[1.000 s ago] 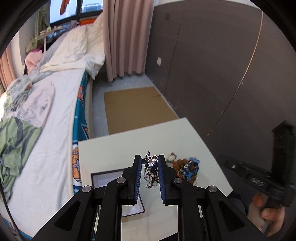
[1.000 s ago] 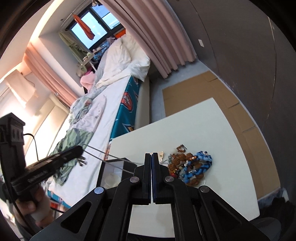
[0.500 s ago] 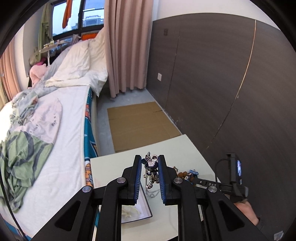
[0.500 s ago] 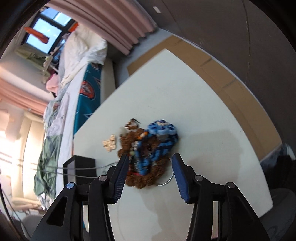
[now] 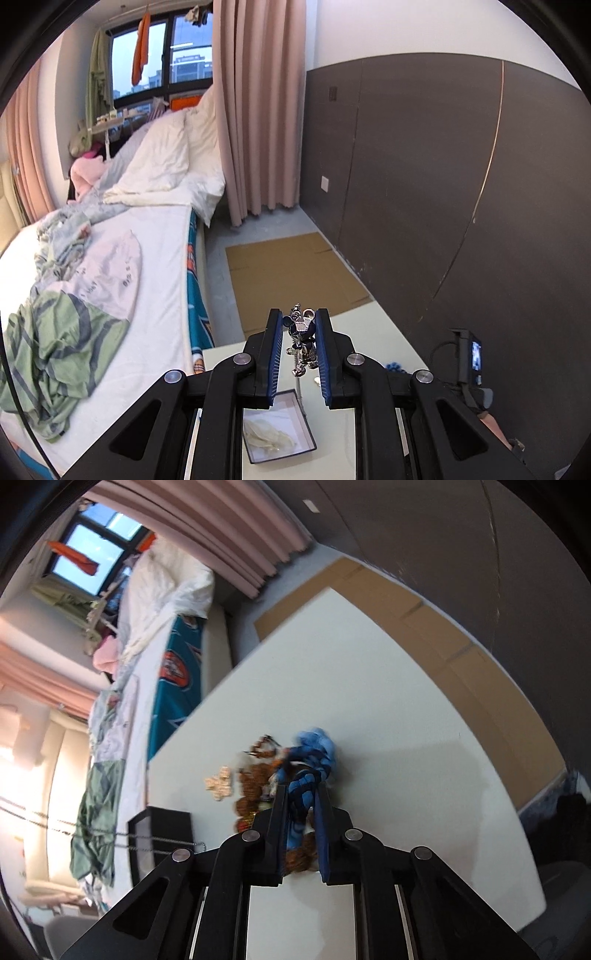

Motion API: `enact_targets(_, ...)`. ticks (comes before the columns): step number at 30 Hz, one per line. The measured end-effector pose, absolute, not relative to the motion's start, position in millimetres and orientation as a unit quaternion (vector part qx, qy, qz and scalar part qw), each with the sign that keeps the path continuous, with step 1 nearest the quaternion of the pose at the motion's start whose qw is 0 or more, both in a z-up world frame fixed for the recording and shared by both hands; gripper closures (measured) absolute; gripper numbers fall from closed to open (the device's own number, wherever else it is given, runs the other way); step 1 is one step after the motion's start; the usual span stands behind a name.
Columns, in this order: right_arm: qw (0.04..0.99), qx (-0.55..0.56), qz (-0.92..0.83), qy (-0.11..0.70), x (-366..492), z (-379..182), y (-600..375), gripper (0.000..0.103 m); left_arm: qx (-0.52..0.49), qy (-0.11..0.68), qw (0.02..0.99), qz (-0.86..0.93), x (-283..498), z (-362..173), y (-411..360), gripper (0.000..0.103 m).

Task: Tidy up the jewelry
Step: 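Lift the chain with the left gripper while the right carries the blue bracelet to the box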

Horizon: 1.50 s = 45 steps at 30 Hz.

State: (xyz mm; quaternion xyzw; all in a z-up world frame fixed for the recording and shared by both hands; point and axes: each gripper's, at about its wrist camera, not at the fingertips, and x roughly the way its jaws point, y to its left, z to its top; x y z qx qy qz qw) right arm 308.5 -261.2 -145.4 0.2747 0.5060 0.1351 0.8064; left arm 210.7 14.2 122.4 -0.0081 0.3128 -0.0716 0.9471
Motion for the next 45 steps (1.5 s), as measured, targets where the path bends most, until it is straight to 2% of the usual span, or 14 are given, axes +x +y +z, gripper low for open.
enact_targets(12, 0.850, 0.242, 0.210, 0.419, 259, -48, -241, 0.089, -0.001, 0.284, 0.957, -0.058, 199, 150, 23, 0.085)
enact_targets(24, 0.861, 0.212, 0.244, 0.393, 240, -16, -214, 0.089, 0.001, 0.264, 0.963, -0.050, 194, 165, 30, 0.085)
enact_targets(36, 0.853, 0.197, 0.256, 0.410, 235, -30, -197, 0.089, -0.010, 0.302, 0.952, -0.053, 206, 125, 33, 0.085)
enact_targets(45, 0.848, 0.189, 0.257, 0.423, 234, -41, -186, 0.089, -0.038, 0.362, 0.929, -0.068, 221, 60, 31, 0.085)
